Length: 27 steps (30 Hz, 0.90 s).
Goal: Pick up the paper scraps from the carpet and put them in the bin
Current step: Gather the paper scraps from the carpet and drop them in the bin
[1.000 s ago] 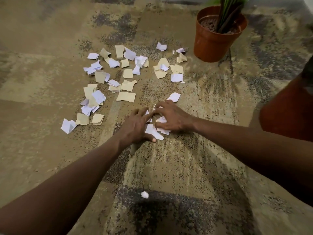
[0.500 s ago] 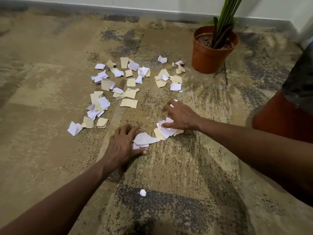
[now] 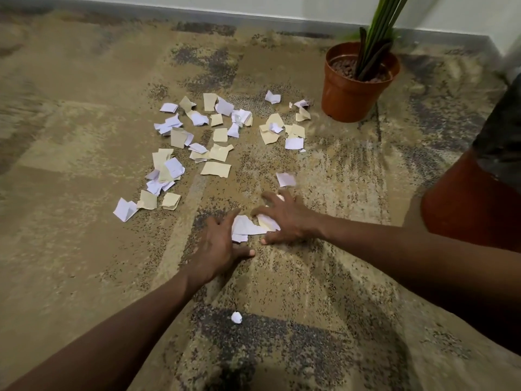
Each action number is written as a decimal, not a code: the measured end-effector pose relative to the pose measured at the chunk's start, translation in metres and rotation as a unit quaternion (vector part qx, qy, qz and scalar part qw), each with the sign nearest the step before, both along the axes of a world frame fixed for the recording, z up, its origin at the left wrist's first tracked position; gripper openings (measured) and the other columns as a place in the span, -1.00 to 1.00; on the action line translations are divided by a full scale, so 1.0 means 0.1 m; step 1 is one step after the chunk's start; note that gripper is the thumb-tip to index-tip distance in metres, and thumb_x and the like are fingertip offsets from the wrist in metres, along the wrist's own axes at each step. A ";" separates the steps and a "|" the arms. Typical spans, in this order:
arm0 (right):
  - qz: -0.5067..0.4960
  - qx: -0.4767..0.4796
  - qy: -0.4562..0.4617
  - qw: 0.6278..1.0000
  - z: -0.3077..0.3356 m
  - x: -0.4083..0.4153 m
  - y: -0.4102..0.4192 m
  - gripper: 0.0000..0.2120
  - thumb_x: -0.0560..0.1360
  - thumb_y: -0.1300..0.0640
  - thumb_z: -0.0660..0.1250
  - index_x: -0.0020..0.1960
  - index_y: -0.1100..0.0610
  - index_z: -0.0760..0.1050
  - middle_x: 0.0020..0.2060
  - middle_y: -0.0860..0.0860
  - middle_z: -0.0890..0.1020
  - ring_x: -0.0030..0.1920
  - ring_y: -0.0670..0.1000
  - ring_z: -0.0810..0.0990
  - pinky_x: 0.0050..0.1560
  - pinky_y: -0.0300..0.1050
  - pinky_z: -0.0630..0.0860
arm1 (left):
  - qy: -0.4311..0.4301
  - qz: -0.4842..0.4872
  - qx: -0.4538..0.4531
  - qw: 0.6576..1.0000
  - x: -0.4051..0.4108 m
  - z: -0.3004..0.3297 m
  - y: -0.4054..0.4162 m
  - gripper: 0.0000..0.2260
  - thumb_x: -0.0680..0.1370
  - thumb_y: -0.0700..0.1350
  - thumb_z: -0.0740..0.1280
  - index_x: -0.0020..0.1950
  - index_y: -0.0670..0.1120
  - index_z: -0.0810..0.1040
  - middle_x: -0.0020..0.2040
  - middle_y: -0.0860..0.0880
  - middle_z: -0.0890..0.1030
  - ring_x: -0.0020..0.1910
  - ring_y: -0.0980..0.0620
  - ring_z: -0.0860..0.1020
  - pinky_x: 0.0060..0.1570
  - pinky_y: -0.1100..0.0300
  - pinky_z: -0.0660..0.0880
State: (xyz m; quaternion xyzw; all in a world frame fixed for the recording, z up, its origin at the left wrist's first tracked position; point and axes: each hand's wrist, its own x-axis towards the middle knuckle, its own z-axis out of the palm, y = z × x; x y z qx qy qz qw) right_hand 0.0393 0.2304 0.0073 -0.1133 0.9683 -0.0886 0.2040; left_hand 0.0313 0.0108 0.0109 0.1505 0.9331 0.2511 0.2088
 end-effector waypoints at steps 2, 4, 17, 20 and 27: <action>0.042 0.028 0.042 0.998 -0.01 0.09 0.01 -0.35 0.47 -0.39 0.21 0.48 -0.21 0.15 0.57 0.02 0.06 0.52 0.26 0.05 0.40 0.46 0.13 | 0.034 -0.050 -0.027 0.998 0.00 0.01 0.07 -0.23 0.40 0.15 0.50 0.53 0.13 0.23 0.32 -0.19 0.28 0.26 -0.20 0.39 0.23 0.03 0.41; 0.071 0.038 0.088 0.993 0.00 0.15 0.05 -0.49 0.55 -0.32 0.13 0.42 -0.13 0.24 0.50 0.05 0.19 0.44 0.20 0.22 0.34 0.35 0.28 | 0.074 -0.093 -0.038 0.992 0.00 0.02 0.11 -0.43 0.49 0.13 0.42 0.45 0.02 0.38 0.25 -0.15 0.36 0.16 -0.12 0.45 0.13 0.14 0.44; -0.125 -0.158 0.035 0.979 0.05 0.14 0.26 -0.85 0.46 0.14 0.43 0.00 0.11 0.52 0.06 0.03 0.44 0.05 0.03 0.47 -0.08 -0.15 0.37 | -0.010 0.117 0.068 0.991 -0.10 0.13 0.18 -0.80 0.44 -0.19 0.51 0.04 -0.02 0.71 0.22 -0.10 0.63 0.01 0.02 0.59 0.04 0.33 0.43; -0.211 -0.206 0.006 0.956 0.16 0.09 0.32 -0.85 0.37 0.26 0.48 -0.09 0.12 0.58 0.07 0.06 0.56 0.02 0.02 0.54 -0.12 -0.19 0.41 | -0.007 0.140 0.079 0.987 -0.09 0.20 0.18 -0.82 0.45 -0.21 0.48 0.02 -0.02 0.71 0.20 -0.11 0.64 0.01 0.00 0.60 -0.03 0.33 0.44; -0.289 -0.316 -0.058 0.902 0.48 0.03 0.50 -0.89 0.41 0.37 0.47 -0.14 0.20 0.59 -0.10 0.14 0.68 -0.32 -0.10 0.63 -0.39 -0.26 0.50 | -0.019 0.151 0.140 0.978 -0.06 0.34 0.20 -0.86 0.49 -0.21 0.43 0.00 -0.04 0.70 0.11 -0.10 0.67 -0.03 -0.06 0.63 -0.04 0.22 0.57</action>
